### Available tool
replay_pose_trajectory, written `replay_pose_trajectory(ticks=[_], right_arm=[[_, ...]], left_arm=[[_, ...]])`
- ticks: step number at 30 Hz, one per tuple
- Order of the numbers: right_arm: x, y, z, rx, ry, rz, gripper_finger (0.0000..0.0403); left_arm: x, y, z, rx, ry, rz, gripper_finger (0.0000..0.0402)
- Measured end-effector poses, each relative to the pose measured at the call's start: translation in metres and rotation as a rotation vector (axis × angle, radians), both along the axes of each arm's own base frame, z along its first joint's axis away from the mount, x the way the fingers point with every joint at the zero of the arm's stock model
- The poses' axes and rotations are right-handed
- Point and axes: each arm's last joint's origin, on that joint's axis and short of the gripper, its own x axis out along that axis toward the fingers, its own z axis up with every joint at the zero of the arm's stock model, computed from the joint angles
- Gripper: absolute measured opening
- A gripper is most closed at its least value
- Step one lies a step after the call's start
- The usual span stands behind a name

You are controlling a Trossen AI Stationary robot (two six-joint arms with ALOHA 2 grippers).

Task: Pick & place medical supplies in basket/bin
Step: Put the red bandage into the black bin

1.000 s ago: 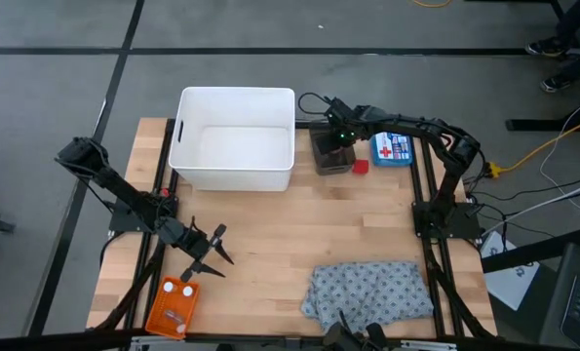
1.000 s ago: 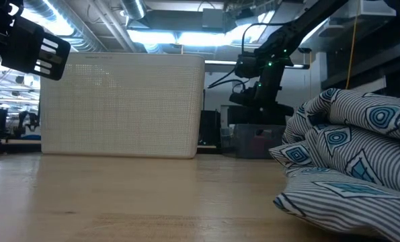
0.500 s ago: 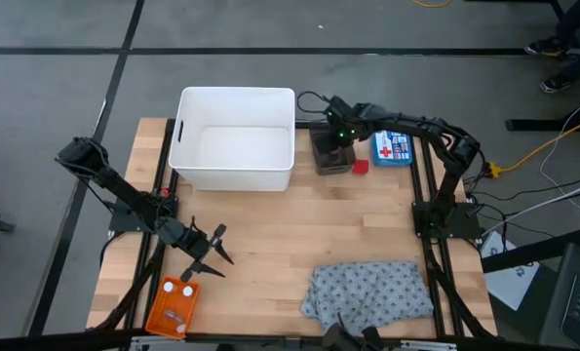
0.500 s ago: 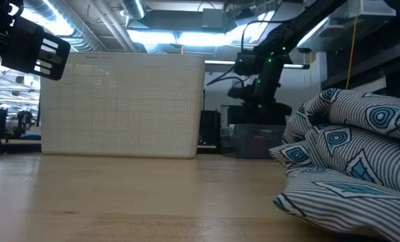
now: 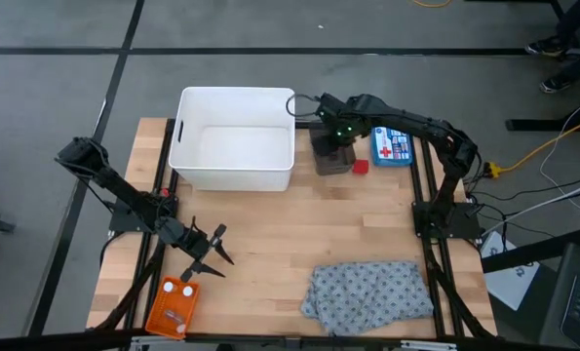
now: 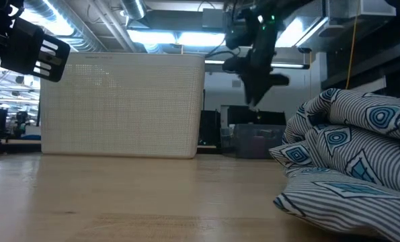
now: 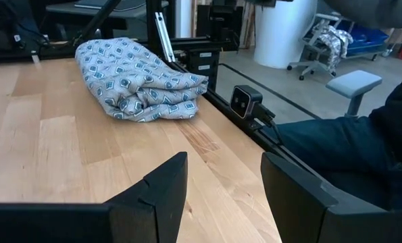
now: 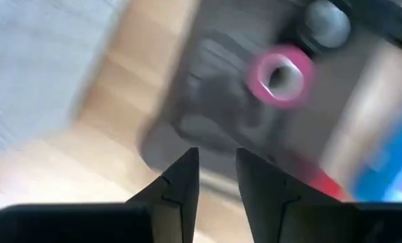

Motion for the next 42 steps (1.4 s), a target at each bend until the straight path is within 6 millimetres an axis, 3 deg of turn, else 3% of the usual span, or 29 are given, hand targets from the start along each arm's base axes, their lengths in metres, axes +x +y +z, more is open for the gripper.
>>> replay_pose_trajectory(ticks=[9, 16, 23, 27, 31, 37, 42], right_arm=[[-0.027, 0.036, 0.014, -0.007, 0.418, -0.068, 0.0100], [-0.037, 0.052, 0.006, -0.053, 0.325, -0.062, 0.0100], [-0.100, 0.076, -0.021, -0.074, 0.206, -0.160, 0.0100], [-0.132, 0.087, -0.042, -0.126, -0.079, -0.240, 0.0100], [-0.143, 0.093, -0.072, -0.140, -0.362, -0.260, 0.0100], [-0.174, 0.092, -0.128, -0.115, -0.237, -0.388, 0.0100], [-0.176, 0.091, -0.134, -0.130, -0.258, -0.370, 0.0100]], left_arm=[[0.000, -0.001, 0.000, -0.018, 0.011, -0.023, 0.0187], [-0.003, -0.004, 0.000, -0.038, 0.026, -0.043, 0.0187], [-0.007, -0.010, -0.001, -0.031, 0.027, -0.055, 0.0187], [-0.008, -0.010, -0.001, -0.029, 0.025, -0.036, 0.0187], [-0.007, -0.010, -0.001, -0.029, 0.023, -0.019, 0.0187], [-0.007, -0.010, -0.001, -0.041, 0.030, -0.011, 0.0187], [-0.007, -0.009, -0.001, -0.032, 0.023, 0.010, 0.0187]])
